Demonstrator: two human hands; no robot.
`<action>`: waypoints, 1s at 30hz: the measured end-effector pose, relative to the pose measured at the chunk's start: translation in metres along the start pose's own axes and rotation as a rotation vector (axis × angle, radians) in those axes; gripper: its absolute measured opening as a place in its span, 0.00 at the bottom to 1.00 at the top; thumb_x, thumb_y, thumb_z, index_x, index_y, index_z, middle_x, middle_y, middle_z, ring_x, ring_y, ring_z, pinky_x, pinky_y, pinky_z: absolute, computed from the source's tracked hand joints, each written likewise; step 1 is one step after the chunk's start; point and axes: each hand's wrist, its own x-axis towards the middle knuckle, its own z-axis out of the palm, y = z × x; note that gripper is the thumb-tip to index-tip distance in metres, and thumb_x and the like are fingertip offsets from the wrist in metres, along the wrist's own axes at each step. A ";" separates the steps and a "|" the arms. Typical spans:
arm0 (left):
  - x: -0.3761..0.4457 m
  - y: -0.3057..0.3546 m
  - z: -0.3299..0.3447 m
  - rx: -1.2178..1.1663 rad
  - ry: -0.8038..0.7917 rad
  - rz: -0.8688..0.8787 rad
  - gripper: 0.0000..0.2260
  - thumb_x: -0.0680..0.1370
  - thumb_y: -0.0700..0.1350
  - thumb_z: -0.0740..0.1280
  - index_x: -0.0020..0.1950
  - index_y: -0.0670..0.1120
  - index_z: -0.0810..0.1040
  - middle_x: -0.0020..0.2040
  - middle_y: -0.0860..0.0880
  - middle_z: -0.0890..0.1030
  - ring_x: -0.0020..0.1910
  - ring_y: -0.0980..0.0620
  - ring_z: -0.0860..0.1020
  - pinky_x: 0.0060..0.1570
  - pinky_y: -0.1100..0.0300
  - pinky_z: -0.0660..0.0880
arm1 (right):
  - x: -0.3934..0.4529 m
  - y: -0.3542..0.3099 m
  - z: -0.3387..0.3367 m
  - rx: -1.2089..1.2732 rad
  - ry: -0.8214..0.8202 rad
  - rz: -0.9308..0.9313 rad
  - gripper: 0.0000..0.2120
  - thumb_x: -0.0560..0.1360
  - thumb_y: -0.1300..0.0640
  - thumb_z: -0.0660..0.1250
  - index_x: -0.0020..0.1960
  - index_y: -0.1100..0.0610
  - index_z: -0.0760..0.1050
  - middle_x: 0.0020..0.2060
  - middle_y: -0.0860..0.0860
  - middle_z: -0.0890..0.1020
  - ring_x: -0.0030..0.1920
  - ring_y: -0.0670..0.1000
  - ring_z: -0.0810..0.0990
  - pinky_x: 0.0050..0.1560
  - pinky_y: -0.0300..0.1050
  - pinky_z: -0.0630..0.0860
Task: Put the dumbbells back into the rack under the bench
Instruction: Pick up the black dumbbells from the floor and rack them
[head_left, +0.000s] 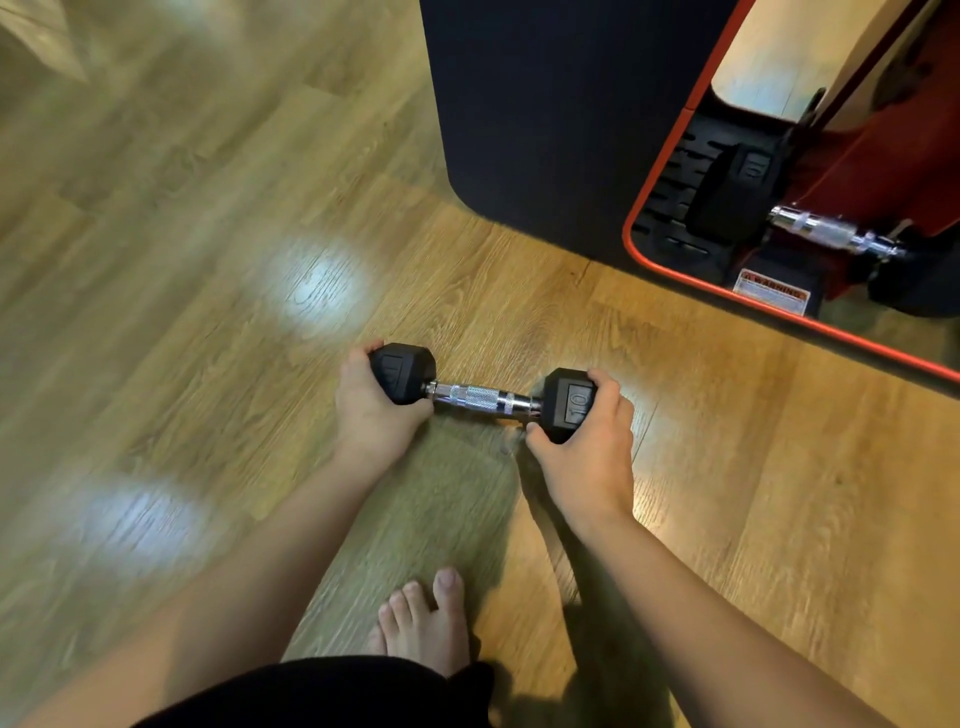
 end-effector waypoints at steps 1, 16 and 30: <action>0.000 -0.001 0.001 0.006 0.012 0.010 0.38 0.63 0.44 0.80 0.68 0.52 0.66 0.61 0.49 0.73 0.60 0.48 0.74 0.62 0.45 0.74 | 0.000 0.001 0.000 0.005 0.003 -0.004 0.39 0.69 0.51 0.77 0.73 0.45 0.57 0.66 0.50 0.68 0.63 0.53 0.71 0.54 0.49 0.76; -0.016 0.078 0.046 -0.022 0.009 0.292 0.34 0.59 0.56 0.71 0.64 0.58 0.66 0.56 0.57 0.70 0.57 0.52 0.70 0.51 0.58 0.69 | 0.015 0.036 -0.068 0.182 0.258 -0.024 0.40 0.67 0.53 0.79 0.70 0.38 0.60 0.58 0.39 0.70 0.56 0.37 0.71 0.50 0.29 0.67; -0.041 0.276 0.107 -0.174 -0.033 0.763 0.36 0.65 0.50 0.78 0.67 0.60 0.63 0.58 0.61 0.65 0.60 0.55 0.68 0.49 0.66 0.66 | 0.047 0.041 -0.252 0.267 0.789 -0.191 0.41 0.64 0.52 0.81 0.69 0.39 0.61 0.55 0.30 0.72 0.55 0.34 0.75 0.51 0.30 0.70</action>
